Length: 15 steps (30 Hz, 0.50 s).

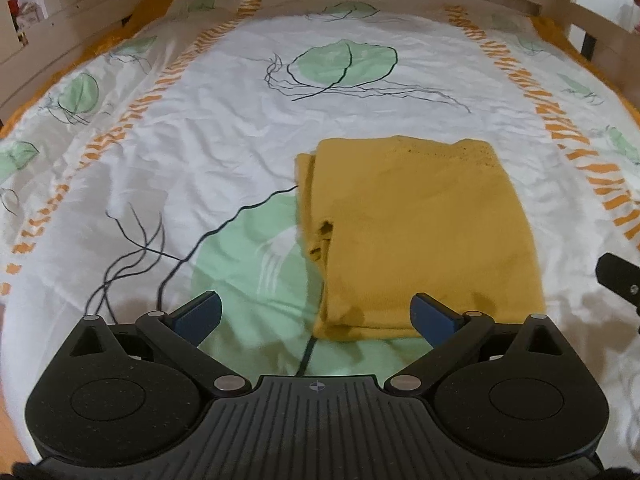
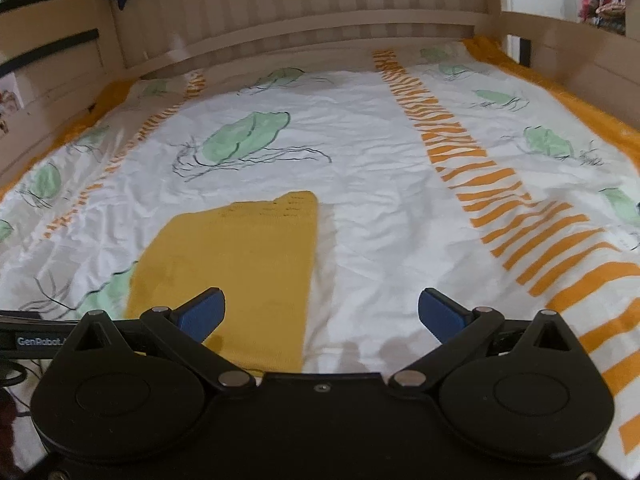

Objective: Fold small clothes

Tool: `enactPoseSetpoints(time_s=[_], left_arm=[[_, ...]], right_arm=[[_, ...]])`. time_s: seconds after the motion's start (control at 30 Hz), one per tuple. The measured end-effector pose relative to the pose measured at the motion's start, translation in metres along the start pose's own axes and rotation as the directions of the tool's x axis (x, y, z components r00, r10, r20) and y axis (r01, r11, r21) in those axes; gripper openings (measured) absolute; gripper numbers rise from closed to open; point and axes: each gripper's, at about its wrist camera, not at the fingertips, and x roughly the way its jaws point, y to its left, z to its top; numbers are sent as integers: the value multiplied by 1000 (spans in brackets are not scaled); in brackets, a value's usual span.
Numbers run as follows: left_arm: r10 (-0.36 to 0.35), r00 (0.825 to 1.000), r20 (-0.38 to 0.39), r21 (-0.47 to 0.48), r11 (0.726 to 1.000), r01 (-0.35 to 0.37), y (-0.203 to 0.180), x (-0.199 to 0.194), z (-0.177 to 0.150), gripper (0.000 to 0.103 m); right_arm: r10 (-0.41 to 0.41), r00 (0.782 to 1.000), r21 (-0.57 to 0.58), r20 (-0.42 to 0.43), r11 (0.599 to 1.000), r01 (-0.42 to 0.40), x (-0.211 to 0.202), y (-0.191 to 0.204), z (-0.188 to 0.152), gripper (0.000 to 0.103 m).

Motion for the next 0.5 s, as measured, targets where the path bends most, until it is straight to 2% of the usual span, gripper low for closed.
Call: enactPoseSetpoints(time_s=[0.13,0.33,0.5], left_arm=[[-9,1000,-7,12,1000,9,-1,0,-2,102],[-38,999,-39,-5,999,38,1,4,-3,102],[-44,998,-49,-21,999,43,4,6,-4,102]], right_arm=[[-54,998,-12,-18,998,54,1,4,-2,103],[14,998,16,-67,1000,-13,6,2,-4,103],[22,996,13,-90,1000,-21,9,5,-7,103]])
